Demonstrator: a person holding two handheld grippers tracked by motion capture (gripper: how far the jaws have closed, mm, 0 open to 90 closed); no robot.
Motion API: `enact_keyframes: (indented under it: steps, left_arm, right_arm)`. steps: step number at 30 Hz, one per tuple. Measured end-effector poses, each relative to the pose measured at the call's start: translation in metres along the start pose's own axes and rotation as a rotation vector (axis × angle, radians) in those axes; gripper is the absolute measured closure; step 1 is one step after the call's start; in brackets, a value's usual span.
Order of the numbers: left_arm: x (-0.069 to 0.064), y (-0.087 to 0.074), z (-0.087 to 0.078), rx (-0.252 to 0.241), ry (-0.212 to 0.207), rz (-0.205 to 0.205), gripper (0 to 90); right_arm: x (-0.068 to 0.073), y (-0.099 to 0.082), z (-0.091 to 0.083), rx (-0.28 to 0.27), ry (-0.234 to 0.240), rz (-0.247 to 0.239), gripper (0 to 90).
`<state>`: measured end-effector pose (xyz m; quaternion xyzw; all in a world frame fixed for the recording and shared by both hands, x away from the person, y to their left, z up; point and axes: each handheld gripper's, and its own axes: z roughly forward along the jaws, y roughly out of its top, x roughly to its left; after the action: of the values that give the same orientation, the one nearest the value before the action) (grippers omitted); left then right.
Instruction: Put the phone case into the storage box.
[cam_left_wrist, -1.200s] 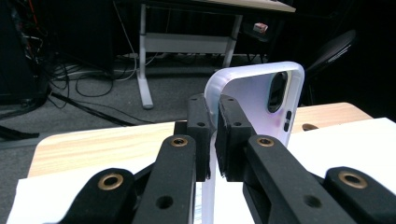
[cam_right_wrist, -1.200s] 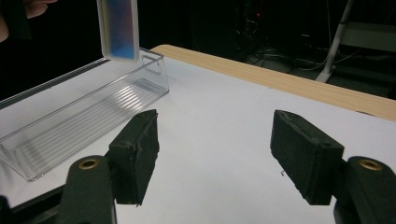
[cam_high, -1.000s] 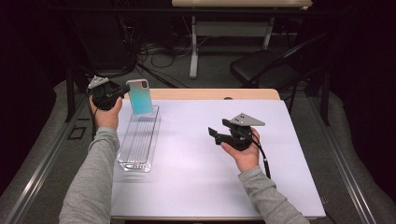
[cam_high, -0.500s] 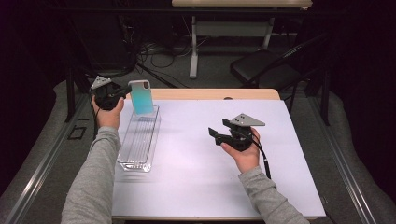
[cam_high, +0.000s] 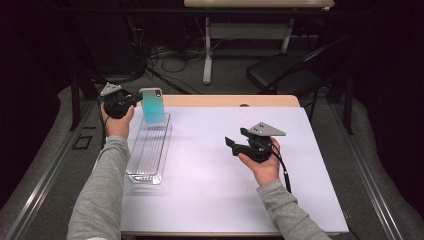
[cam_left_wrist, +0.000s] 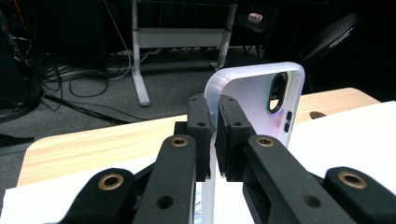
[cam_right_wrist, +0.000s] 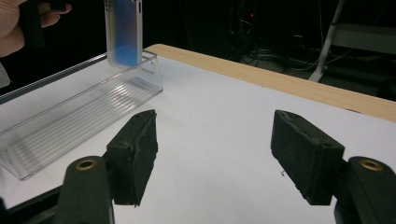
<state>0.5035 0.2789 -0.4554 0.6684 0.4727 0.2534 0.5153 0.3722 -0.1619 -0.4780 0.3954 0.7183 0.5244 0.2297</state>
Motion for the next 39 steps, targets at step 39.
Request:
enact_keyframes:
  steps: [39]
  left_arm:
    - [0.009,-0.020,0.028,0.051,-0.054,0.022,85.2]
  right_arm:
    - [-0.004,-0.003,-0.001,0.005,-0.013,0.002,31.7]
